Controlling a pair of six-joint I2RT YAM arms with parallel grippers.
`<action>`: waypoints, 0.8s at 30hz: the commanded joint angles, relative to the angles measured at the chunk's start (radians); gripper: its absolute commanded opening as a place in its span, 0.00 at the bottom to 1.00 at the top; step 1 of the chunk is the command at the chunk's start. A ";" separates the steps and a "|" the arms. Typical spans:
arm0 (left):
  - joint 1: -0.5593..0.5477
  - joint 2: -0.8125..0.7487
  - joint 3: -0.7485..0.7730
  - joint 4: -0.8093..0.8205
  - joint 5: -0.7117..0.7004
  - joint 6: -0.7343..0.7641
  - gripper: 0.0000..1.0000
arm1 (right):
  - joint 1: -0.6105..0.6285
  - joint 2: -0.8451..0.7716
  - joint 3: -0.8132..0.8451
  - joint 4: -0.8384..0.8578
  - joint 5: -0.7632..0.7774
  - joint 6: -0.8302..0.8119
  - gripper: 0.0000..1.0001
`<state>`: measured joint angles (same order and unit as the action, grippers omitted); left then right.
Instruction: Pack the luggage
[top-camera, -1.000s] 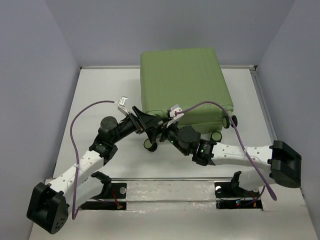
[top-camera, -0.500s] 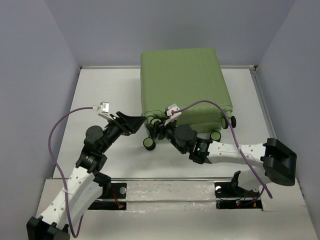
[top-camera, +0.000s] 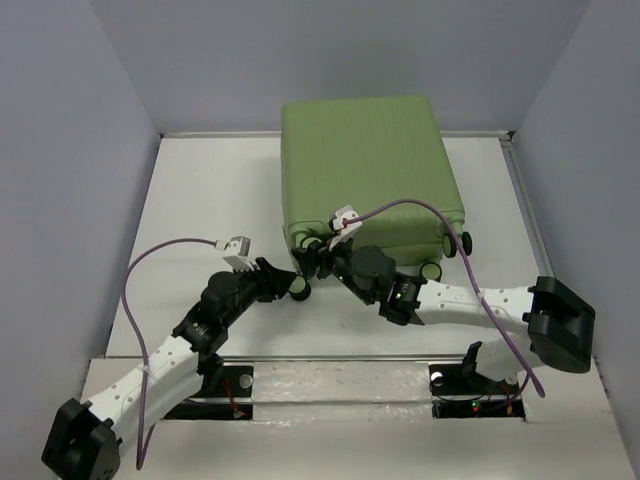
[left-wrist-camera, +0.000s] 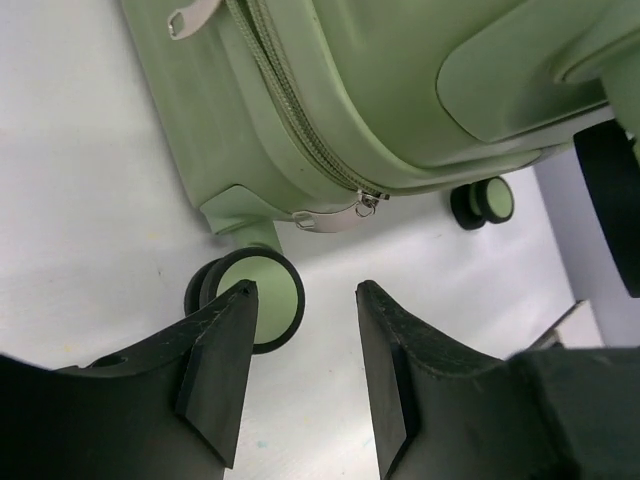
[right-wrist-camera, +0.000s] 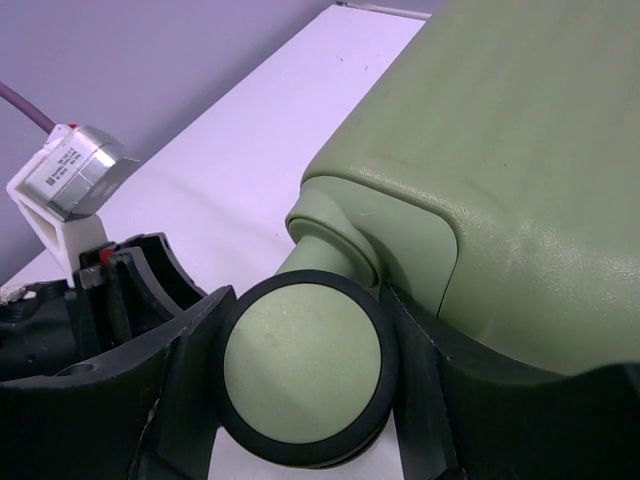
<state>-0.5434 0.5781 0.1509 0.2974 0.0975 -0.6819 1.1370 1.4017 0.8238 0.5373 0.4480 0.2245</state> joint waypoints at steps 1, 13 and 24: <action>-0.085 0.116 0.076 0.178 -0.160 0.108 0.54 | -0.052 0.011 0.063 0.038 0.023 -0.005 0.07; -0.184 0.322 0.151 0.276 -0.286 0.151 0.52 | -0.052 0.040 0.077 0.036 -0.023 0.015 0.07; -0.230 0.430 0.220 0.279 -0.412 0.165 0.38 | -0.052 0.042 0.066 0.055 -0.068 0.029 0.07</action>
<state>-0.7567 0.9691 0.3103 0.4999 -0.2253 -0.5407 1.1061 1.4311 0.8444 0.5365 0.3859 0.2493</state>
